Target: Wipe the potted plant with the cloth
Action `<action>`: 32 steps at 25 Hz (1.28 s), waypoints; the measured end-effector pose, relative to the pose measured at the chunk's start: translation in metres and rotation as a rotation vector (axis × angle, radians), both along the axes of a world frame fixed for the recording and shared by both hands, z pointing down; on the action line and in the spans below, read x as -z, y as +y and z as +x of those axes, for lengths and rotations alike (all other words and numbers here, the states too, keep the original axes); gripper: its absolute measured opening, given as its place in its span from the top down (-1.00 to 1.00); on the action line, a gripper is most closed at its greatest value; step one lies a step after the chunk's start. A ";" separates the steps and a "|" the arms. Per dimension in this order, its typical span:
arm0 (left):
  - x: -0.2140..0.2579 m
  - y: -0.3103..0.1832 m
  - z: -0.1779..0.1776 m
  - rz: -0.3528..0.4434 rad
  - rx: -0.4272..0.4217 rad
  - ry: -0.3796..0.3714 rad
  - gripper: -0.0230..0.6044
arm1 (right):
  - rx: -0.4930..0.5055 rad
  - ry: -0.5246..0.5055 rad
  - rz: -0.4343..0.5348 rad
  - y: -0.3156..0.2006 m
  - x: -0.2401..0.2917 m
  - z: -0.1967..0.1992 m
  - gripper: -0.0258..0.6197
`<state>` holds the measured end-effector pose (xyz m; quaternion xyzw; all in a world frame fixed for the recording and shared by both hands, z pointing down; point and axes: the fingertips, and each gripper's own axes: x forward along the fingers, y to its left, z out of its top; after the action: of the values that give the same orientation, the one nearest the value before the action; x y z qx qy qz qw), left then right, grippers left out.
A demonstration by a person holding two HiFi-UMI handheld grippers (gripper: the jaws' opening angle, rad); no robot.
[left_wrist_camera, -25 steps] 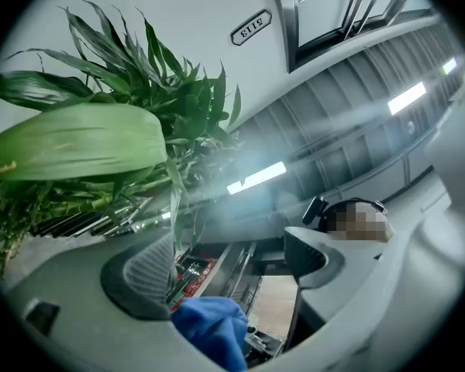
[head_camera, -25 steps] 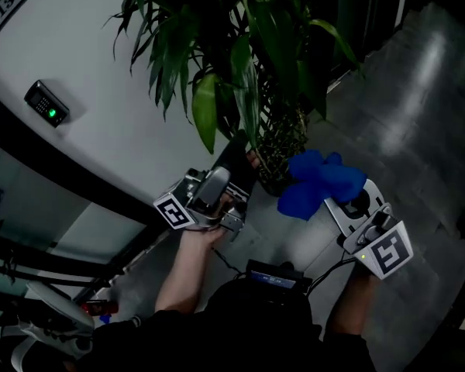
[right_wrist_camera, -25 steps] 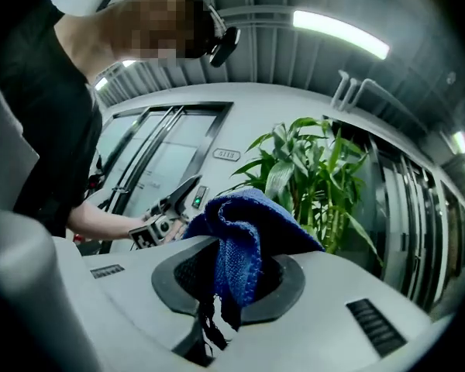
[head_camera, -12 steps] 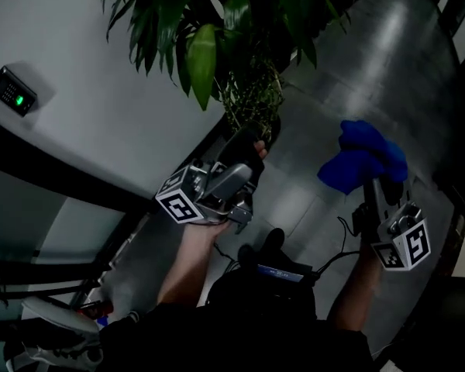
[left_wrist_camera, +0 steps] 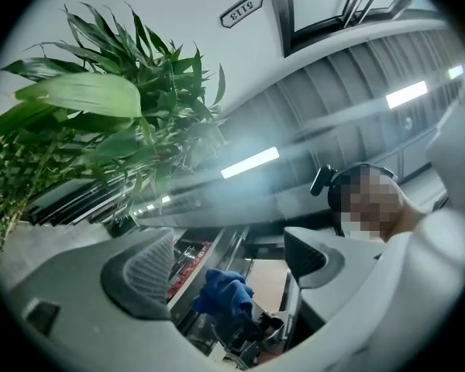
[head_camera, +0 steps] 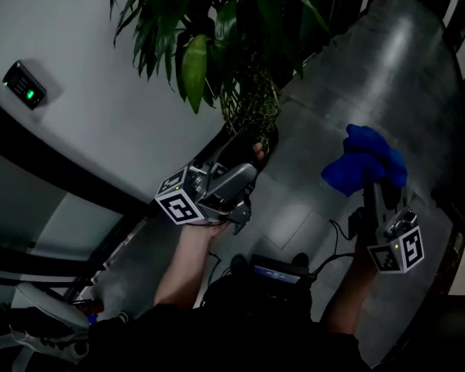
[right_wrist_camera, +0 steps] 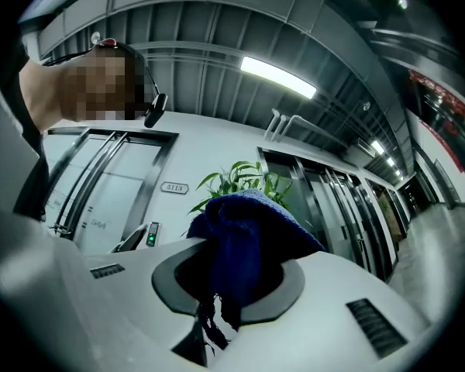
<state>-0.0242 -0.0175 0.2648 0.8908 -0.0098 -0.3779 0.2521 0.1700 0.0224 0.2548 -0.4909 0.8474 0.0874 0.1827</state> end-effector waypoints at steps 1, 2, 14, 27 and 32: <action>0.000 -0.001 0.009 -0.005 0.015 -0.001 -0.51 | 0.006 0.004 -0.001 0.001 0.000 0.011 0.70; -0.001 -0.003 0.020 -0.014 0.030 -0.002 -0.50 | 0.008 0.008 -0.003 0.002 0.000 0.024 0.70; -0.001 0.002 0.175 -0.044 0.243 -0.018 -0.51 | 0.116 -0.050 -0.011 -0.008 -0.013 0.220 0.70; -0.010 -0.018 0.194 -0.065 0.389 -0.049 -0.50 | 0.290 -0.028 -0.046 -0.045 -0.028 0.217 0.70; -0.018 -0.063 0.186 -0.073 0.423 0.000 -0.50 | 0.303 0.041 -0.074 -0.075 -0.036 0.219 0.70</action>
<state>0.1621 -0.0804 0.2828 0.8592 -0.2101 -0.4219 0.1994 0.3890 -0.0527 0.2913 -0.3620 0.9179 0.0374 0.1581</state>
